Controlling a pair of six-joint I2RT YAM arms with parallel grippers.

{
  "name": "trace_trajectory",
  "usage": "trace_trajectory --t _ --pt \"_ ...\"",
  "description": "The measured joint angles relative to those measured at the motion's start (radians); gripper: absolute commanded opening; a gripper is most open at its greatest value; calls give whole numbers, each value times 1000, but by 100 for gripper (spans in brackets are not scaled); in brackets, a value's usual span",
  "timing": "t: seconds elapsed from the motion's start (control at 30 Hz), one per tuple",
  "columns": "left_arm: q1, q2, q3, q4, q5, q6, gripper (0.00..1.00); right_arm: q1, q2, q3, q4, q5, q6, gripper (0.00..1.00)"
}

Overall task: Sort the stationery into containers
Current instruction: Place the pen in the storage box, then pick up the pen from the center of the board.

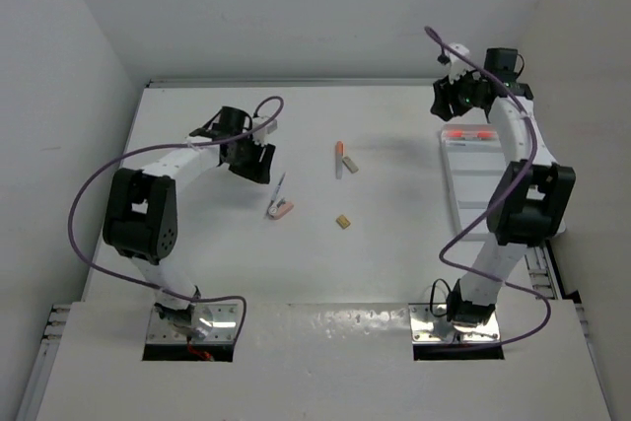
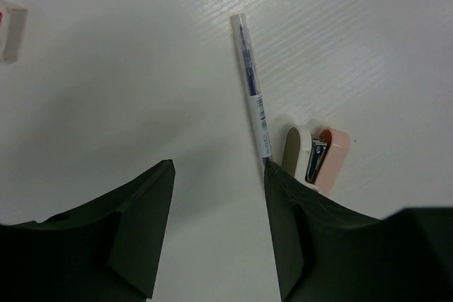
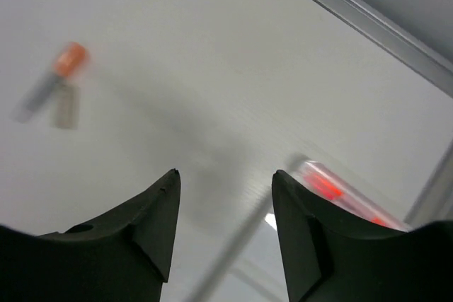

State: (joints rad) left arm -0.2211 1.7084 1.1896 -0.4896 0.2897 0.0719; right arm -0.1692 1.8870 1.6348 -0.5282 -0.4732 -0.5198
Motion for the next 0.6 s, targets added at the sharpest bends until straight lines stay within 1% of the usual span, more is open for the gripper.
trace_trajectory --t 0.03,0.13,0.2,0.27,0.4,0.6 --pt "-12 23 10 -5 -10 1 56 8 -40 -17 13 -39 88 54" --pt "-36 77 39 -11 -36 -2 53 21 -132 -76 39 -134 318 55" --pt "-49 95 49 -9 -51 -7 51 26 -162 -120 55 -187 463 55" --pt "-56 96 49 -7 -64 -14 49 30 -164 -158 61 -223 565 55" --pt "-84 98 50 7 -74 -33 49 46 -164 -227 64 -229 685 54" --pt "-136 111 34 36 -74 -66 49 99 -184 -238 56 -154 726 53"
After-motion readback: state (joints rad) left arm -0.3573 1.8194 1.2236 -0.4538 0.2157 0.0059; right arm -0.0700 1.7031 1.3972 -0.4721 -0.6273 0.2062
